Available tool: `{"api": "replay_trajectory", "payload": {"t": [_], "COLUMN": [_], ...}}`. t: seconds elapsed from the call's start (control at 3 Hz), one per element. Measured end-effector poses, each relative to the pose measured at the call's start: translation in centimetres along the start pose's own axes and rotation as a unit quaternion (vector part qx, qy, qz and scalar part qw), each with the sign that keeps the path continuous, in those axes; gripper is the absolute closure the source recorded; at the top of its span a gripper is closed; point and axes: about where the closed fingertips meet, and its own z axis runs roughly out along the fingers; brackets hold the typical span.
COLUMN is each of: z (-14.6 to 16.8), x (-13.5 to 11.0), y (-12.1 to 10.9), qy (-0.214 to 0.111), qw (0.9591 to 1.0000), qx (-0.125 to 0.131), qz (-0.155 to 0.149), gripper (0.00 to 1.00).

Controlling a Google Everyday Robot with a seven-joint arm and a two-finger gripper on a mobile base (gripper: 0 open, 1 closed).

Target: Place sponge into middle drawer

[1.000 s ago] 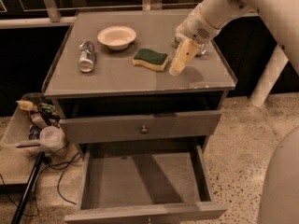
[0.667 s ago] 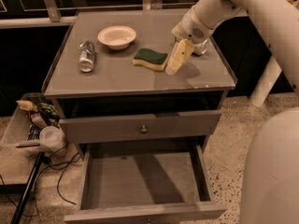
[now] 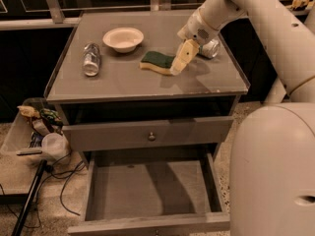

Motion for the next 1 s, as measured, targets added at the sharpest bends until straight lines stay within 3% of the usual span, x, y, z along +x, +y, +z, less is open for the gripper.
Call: {"api": "replay_trajectory", "payload": {"t": [0.33,1.0], "z": [1.2,2.6], "x": [-0.7,-1.8], "y": [-0.3,0.5], "qy": [-0.005,0.002], "qw": [0.9999,0.9997], "qx": [-0.011,-0.003], "qz": [0.004,0.025], "gripper": [0.0,0.0]}}
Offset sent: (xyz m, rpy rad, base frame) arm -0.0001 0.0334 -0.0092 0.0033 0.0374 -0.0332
